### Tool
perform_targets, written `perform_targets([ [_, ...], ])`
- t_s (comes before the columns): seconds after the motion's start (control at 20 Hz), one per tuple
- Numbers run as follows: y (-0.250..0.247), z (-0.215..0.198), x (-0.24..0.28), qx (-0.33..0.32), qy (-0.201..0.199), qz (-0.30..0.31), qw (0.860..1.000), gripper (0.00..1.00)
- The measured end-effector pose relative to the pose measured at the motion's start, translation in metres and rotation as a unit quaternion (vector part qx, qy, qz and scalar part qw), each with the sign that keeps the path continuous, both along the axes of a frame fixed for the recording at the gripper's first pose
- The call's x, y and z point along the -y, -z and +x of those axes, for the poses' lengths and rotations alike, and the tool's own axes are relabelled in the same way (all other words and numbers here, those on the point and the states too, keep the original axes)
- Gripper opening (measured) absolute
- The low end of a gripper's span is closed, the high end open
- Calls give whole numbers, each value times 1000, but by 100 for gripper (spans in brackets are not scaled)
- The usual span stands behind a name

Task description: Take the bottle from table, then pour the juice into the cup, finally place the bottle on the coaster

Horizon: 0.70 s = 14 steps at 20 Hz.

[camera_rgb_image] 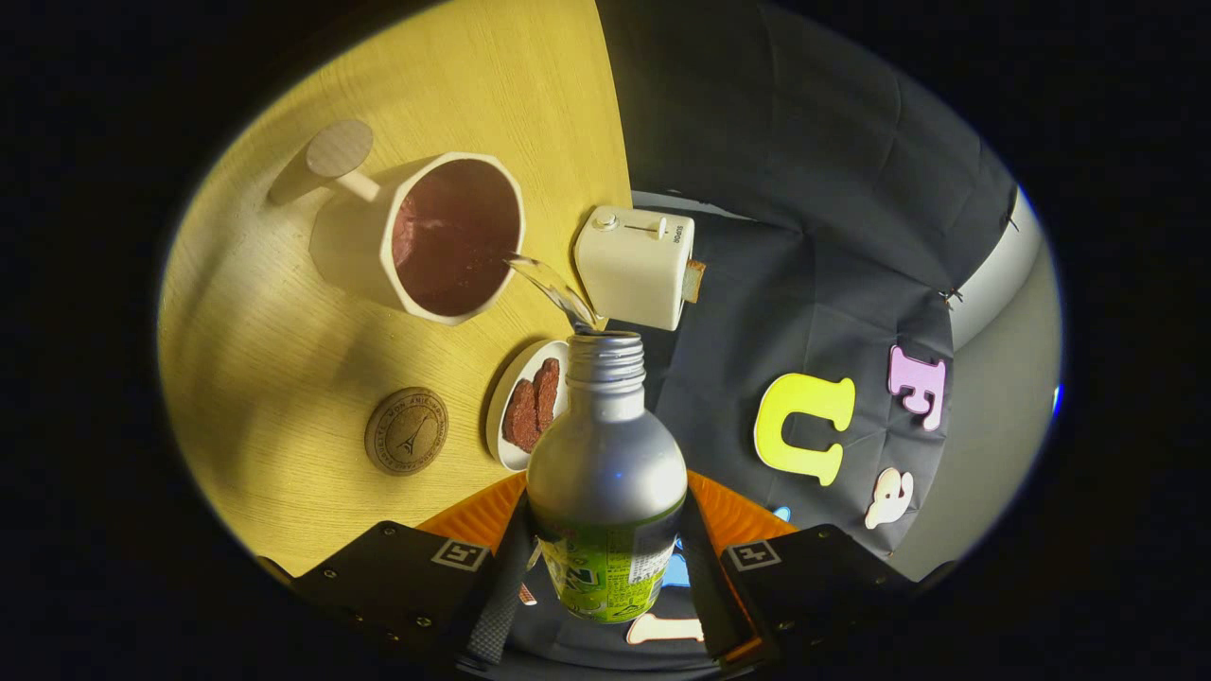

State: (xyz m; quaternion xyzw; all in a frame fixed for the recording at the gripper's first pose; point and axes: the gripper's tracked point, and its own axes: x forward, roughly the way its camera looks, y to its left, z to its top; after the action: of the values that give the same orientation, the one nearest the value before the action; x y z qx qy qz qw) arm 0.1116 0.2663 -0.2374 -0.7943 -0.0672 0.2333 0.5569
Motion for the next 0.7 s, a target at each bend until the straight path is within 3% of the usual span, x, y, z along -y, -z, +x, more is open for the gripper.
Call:
perform_targets([
  [0.7,-28,6,3,23,-20,-16,999,76],
])
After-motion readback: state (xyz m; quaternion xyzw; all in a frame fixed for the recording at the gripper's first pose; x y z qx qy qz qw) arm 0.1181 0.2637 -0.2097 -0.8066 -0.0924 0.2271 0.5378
